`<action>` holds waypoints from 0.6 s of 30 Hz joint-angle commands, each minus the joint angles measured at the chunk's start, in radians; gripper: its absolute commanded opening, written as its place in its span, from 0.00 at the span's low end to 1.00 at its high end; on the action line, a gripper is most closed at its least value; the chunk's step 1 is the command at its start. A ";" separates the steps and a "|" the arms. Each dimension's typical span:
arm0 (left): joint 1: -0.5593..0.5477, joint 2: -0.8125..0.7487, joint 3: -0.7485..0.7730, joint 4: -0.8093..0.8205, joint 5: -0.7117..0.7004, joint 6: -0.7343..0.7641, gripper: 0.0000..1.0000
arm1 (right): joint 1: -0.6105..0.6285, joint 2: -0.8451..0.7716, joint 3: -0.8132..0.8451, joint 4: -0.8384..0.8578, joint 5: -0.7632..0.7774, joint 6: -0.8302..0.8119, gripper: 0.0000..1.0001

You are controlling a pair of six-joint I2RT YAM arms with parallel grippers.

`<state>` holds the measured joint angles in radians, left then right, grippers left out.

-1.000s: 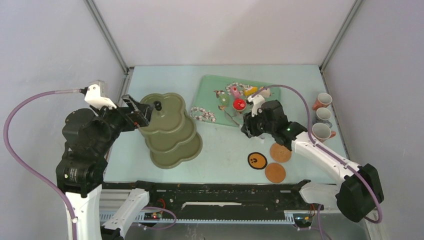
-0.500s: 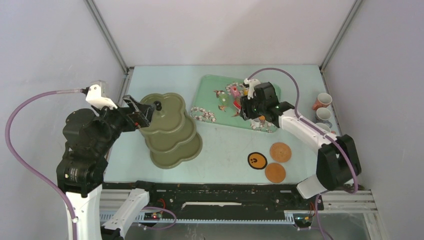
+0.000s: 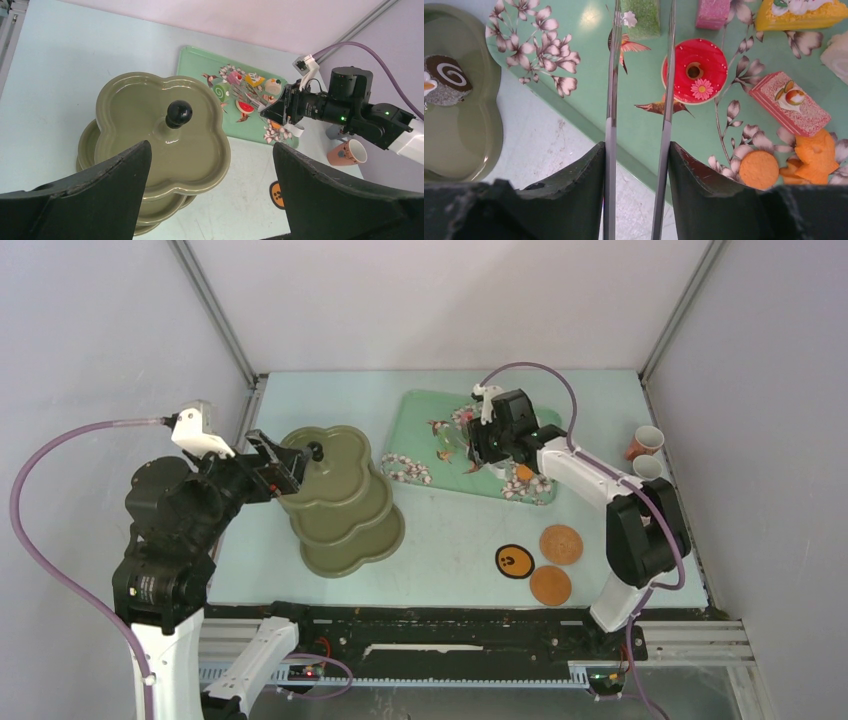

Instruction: Serve the afternoon tea

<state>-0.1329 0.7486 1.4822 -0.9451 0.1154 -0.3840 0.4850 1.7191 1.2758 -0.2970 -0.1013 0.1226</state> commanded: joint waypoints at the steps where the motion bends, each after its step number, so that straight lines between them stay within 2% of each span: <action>1: -0.006 0.012 0.037 0.024 0.001 0.002 0.98 | 0.010 0.028 0.081 0.036 -0.007 -0.009 0.48; 18: -0.005 0.008 0.028 0.019 -0.007 0.007 0.98 | 0.084 0.193 0.238 -0.070 0.143 -0.056 0.47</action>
<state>-0.1337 0.7547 1.4830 -0.9451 0.1139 -0.3840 0.5491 1.8858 1.4380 -0.3473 -0.0315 0.0902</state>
